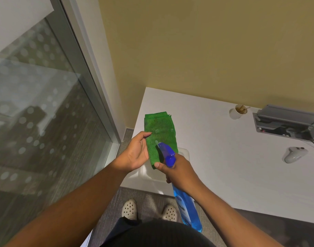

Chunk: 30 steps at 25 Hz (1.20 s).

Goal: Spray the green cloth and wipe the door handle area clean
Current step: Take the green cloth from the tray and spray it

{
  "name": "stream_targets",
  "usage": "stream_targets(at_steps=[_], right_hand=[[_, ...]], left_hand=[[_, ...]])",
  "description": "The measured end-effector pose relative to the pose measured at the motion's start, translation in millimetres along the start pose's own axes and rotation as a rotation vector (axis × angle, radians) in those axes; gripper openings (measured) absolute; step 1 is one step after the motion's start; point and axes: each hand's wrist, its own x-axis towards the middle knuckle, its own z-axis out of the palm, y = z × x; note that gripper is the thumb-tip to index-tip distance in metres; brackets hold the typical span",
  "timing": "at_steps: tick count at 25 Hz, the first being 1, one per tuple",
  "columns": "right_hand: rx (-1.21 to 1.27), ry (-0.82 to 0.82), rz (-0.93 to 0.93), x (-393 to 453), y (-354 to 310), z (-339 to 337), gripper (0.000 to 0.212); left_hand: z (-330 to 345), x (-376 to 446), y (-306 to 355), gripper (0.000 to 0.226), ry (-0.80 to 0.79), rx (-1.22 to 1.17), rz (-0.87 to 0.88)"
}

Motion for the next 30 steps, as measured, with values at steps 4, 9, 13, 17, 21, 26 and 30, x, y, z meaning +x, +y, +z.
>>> stream_targets(at_steps=[4, 9, 13, 17, 21, 26, 30], right_hand=[[0.005, 0.046, -0.005, -3, 8, -9, 0.03], [-0.036, 0.062, 0.048, -9, 21, -13, 0.031], [-0.011, 0.021, 0.059, -19, 25, -6, 0.027], [-0.074, -0.029, 0.051, -22, 22, 8, 0.031], [-0.05, -0.004, 0.055, -22, 25, 8, 0.03], [-0.01, 0.08, 0.019, -18, 21, -12, 0.024], [-0.049, 0.102, -0.01, -8, 10, -21, 0.024]], left_hand=[[-2, -2, 1, 0.049, 0.011, 0.017, 0.017], [-4, -3, 4, 0.05, 0.013, -0.009, 0.034], [-4, -3, 4, 0.049, 0.019, -0.003, 0.039], [-4, -2, 4, 0.049, 0.029, -0.006, 0.038], [-6, -1, 3, 0.049, 0.035, 0.003, 0.041], [-12, 0, 0, 0.05, 0.037, 0.045, 0.041], [-16, 1, -8, 0.051, 0.011, 0.083, 0.009]])
